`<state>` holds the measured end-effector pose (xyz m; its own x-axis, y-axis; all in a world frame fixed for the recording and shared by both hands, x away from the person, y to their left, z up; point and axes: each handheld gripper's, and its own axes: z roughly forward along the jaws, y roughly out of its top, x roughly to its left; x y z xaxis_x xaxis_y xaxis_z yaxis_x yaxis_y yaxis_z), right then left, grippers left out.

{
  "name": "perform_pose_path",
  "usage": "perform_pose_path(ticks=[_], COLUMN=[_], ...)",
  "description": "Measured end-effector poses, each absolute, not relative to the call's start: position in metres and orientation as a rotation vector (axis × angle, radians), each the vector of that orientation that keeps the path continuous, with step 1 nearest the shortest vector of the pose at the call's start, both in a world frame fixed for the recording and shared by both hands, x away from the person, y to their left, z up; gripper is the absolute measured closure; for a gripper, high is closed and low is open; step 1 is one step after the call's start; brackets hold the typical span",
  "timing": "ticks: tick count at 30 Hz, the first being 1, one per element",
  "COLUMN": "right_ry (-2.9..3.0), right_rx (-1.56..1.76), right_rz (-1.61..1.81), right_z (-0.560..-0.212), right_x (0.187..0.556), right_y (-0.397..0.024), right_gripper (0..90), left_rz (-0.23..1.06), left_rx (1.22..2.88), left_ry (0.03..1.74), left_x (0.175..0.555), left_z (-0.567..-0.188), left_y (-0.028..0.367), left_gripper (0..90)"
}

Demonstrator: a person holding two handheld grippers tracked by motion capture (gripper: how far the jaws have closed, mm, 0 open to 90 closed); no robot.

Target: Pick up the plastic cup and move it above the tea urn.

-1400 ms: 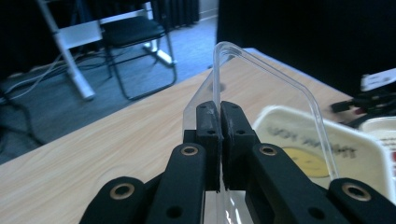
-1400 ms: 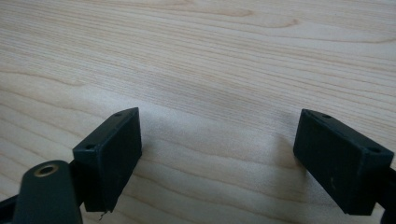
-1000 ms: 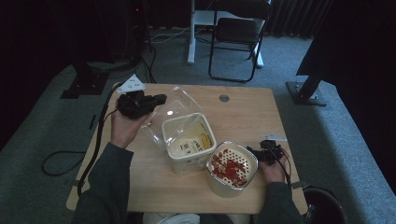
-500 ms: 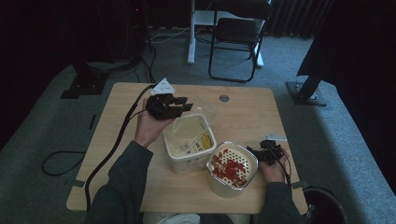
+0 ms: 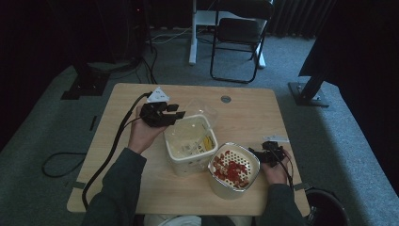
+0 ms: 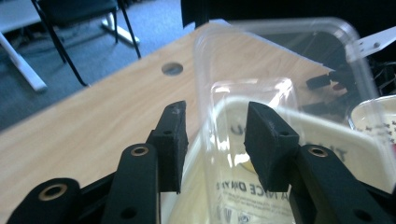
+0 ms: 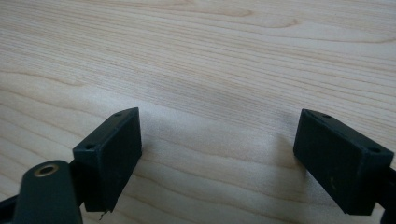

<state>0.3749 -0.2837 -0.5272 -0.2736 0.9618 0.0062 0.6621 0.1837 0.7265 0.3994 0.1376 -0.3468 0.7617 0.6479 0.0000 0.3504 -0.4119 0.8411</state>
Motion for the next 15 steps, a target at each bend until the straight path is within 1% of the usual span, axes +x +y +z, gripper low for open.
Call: perform_pose_path(ticks=[3, 5, 8, 11, 12, 15], right_ry=[2.008, 2.008, 2.008, 2.008, 2.008, 2.008], right_rx=[1.521, 1.521, 1.520, 1.520, 1.519, 1.520], right_rz=[0.870, 0.870, 0.870, 0.870, 0.870, 0.870], right_z=[-0.527, -0.527, -0.527, -0.527, -0.527, -0.527], right_x=[0.375, 0.375, 0.375, 0.375, 0.375, 0.375], right_y=[-0.284, -0.284, -0.284, -0.284, -0.284, -0.284], right_gripper=[14.8, 14.8, 14.7, 14.8, 14.8, 14.8], left_rz=[0.417, 0.386, 0.354, 0.359, 0.357, 0.380], left_rx=[2.064, 2.047, 2.053, 2.043, 2.030, 2.008], left_ry=[0.767, 0.787, 0.810, 0.811, 0.807, 0.814], left_x=[0.403, 0.405, 0.410, 0.410, 0.410, 0.411], left_z=[-0.356, -0.360, -0.366, -0.367, -0.367, -0.366], left_y=[0.138, 0.139, 0.139, 0.134, 0.132, 0.129], left_gripper=[60.6, 63.8, 71.5, 82.4, 84.6, 85.7])
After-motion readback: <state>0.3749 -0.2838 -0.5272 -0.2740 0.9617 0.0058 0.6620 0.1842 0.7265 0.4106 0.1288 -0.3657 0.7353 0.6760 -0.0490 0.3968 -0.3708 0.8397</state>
